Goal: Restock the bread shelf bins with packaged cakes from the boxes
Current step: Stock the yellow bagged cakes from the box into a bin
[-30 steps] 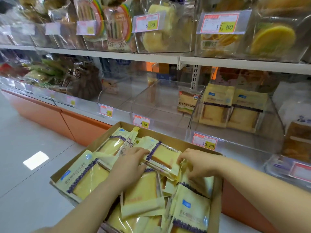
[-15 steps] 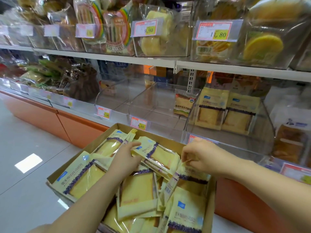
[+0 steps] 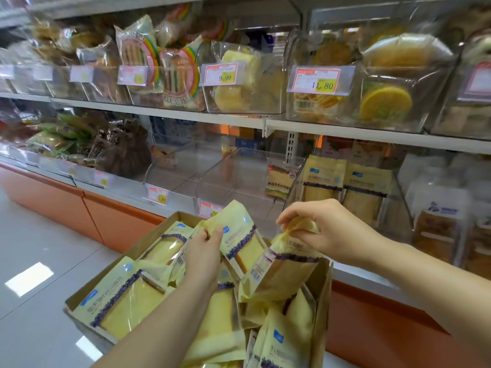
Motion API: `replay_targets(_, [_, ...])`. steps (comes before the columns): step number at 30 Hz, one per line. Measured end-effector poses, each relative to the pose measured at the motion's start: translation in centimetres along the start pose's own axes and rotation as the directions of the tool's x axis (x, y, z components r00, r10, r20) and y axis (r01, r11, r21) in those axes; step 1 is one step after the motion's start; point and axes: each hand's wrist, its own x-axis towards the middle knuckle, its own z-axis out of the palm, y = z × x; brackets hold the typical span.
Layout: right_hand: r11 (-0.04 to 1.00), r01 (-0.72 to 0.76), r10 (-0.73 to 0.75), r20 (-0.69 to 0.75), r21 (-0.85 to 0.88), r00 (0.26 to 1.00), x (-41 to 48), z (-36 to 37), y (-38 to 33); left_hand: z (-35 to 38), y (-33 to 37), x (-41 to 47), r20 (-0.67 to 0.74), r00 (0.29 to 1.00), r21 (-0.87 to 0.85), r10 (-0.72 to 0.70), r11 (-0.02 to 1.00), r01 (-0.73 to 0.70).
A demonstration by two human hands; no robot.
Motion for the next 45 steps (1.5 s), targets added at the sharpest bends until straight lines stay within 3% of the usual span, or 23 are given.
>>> replay_targets(4, [0.996, 0.063, -0.066, -0.035, -0.064, 0.997, 0.6, -1.2, -1.4, 0.2, 3.8, -2.3, 0.236, 0.932, 0.215, 0.277, 0.920, -0.328])
replay_targets(8, [0.974, 0.122, -0.134, -0.051, -0.191, 0.990, 1.3, -1.1, -2.5, 0.5, 5.6, -3.5, 0.419, 0.849, 0.222, 0.323, 0.870, -0.441])
replay_targets(11, [0.978, 0.116, -0.123, -0.034, -0.175, 0.992, 1.2, -0.3, -2.6, 0.6, 5.4, -4.0, 0.503, 0.811, 0.213, 0.298, 0.867, -0.451])
replay_targets(15, [0.993, -0.002, 0.005, 0.026, -0.116, 1.000, 0.7, 2.0, -2.2, 0.8, 4.1, -4.9, 0.563, 0.795, 0.248, 0.227, 0.871, -0.425])
replay_targets(18, [0.996, -0.090, 0.090, -0.004, -0.023, 0.996, 0.5, 3.7, -1.8, 0.2, 3.3, -5.4, 0.607, 0.779, 0.205, 0.156, 0.917, -0.343])
replay_targets(21, [0.987, -0.138, 0.143, -0.060, 0.082, 0.988, 0.9, 4.8, -1.5, -0.8, 3.1, -5.4, 0.656, 0.737, 0.246, 0.161, 0.878, -0.410])
replay_targets(26, [0.966, -0.135, 0.150, -0.053, 0.222, 0.987, 1.5, 5.7, -2.1, -1.6, 2.2, -4.6, 0.619, 0.751, 0.383, 0.231, 0.746, -0.545])
replay_targets(31, [0.976, -0.104, 0.113, -0.034, 0.192, 0.993, 1.7, 4.5, -1.2, -2.2, 1.5, -4.5, 0.547, 0.781, 0.329, 0.300, 0.781, -0.530])
replay_targets(35, [0.973, -0.229, 0.219, 0.256, 0.012, 0.942, 0.0, 3.0, 0.2, -2.6, 1.9, -4.9, 0.491, 0.800, 0.295, 0.346, 0.797, -0.526])
replay_targets(37, [0.963, -0.270, 0.259, 0.307, -0.006, 0.916, -0.8, 2.6, 0.5, -2.4, 2.5, -5.2, 0.494, 0.798, 0.280, 0.347, 0.805, -0.523])
replay_targets(42, [0.962, -0.271, 0.272, 0.115, -0.018, 0.956, -1.3, 0.5, -0.2, -0.9, 4.8, -5.6, 0.517, 0.776, 0.248, 0.362, 0.804, -0.541])
replay_targets(45, [0.966, -0.257, 0.257, -0.029, 0.024, 0.966, -1.8, -1.9, -0.7, 0.7, 7.6, -6.3, 0.547, 0.718, 0.228, 0.431, 0.749, -0.622])
